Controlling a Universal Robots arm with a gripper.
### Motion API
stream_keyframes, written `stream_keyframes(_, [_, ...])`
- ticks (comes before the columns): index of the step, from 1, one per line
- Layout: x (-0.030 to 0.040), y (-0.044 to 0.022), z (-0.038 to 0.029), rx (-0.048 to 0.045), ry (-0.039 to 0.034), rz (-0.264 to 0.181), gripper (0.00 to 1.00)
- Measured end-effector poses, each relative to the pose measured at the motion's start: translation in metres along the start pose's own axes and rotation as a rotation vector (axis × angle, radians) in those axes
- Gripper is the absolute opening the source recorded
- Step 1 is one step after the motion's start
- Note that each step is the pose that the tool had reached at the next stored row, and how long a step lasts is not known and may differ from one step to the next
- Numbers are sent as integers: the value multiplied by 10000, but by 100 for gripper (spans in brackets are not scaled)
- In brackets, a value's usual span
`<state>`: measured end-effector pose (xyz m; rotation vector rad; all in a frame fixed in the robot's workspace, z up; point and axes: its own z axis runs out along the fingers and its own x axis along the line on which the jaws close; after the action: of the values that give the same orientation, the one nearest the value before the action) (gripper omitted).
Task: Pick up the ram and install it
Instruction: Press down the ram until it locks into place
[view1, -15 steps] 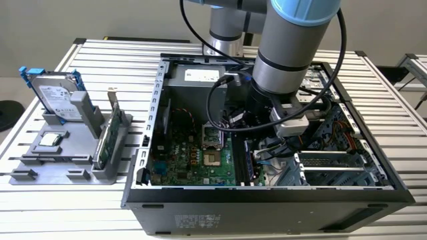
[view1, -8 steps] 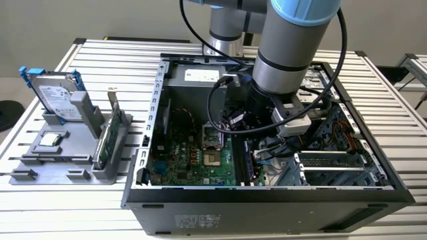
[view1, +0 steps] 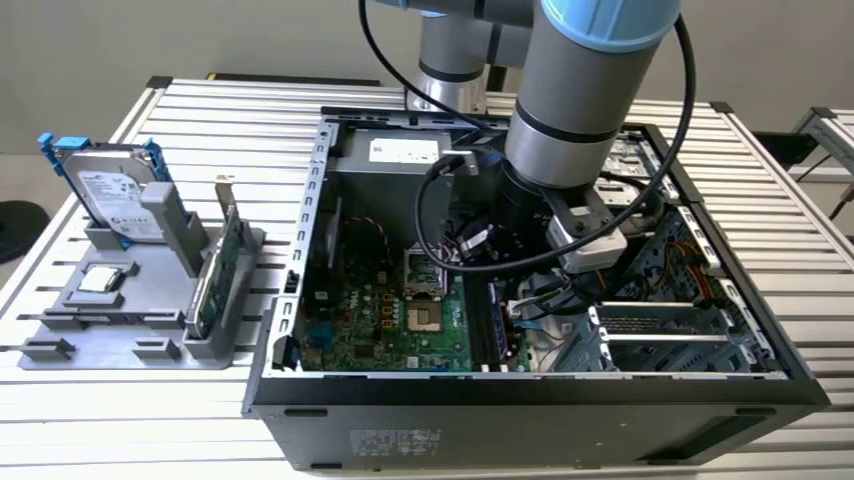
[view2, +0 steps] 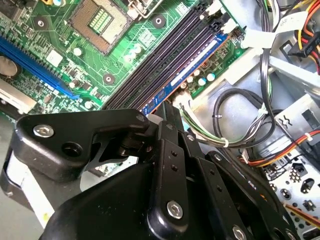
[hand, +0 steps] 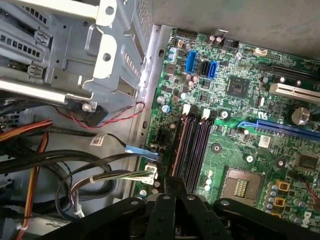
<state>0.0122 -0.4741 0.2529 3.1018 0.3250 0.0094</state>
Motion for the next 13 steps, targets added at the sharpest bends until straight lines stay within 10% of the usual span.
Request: stream_keyframes(13, [0,0,0,2,8,-398,0])
